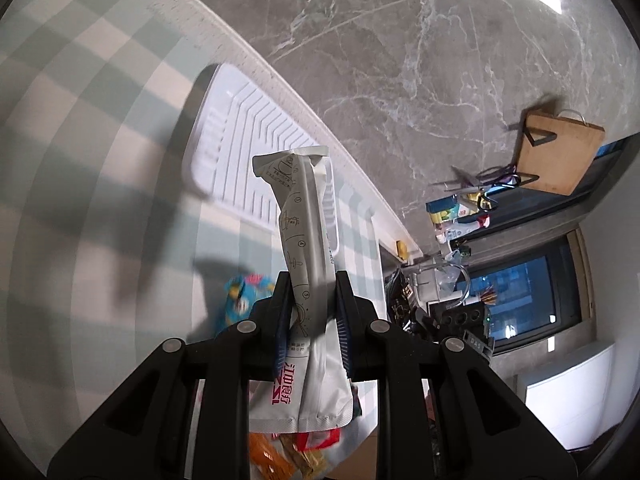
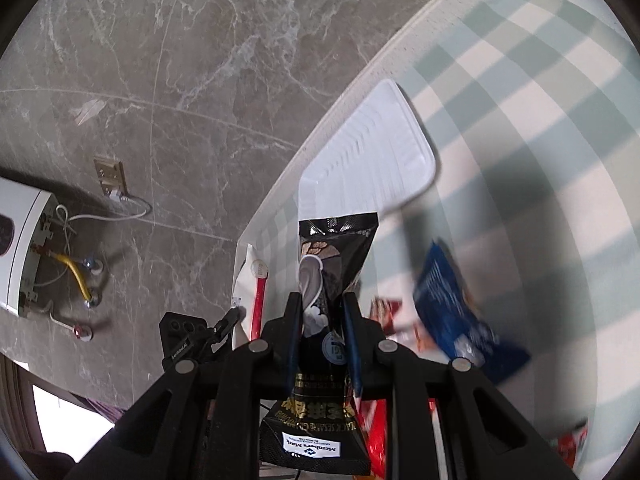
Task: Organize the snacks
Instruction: 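Carry both packets to the white tray and release them inside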
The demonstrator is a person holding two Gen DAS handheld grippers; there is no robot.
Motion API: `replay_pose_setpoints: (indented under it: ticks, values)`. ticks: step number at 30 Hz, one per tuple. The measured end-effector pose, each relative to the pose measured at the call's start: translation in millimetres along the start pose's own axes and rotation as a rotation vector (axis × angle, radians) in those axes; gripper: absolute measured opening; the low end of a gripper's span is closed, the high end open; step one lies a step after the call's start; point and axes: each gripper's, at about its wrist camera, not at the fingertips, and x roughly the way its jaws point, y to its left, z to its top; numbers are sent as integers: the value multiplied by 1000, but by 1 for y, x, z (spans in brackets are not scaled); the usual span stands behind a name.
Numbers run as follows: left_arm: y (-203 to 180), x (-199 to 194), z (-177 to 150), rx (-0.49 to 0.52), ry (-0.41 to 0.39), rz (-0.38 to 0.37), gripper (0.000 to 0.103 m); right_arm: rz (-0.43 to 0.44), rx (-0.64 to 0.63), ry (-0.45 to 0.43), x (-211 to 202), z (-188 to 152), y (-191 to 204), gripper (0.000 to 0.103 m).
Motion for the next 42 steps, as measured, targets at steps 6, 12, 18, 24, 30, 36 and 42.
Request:
replay_pose_setpoints:
  ticks: [6,12,18,24,30,36,42]
  values:
    - [2,23,46,13,16,10,19,-21,8,-5,24,41,4,22]
    - [7,51,87,27,25,37,19,-49,13,5,55,83,1,22]
    - [21,85,124,25,33,79,19,-94,14,27,91,121,-9,22]
    - [35,116,149,45,37,137,19,-144,13,45,120,143,-20,24]
    - [41,145,165,109,21,256,19,-231,-37,45,140,154,-21,25]
    - [32,159,165,203,9,334,20,-300,-125,40,146,152,-12,36]
    - [14,158,158,307,-18,405,25,-308,-172,43,138,142,5,38]
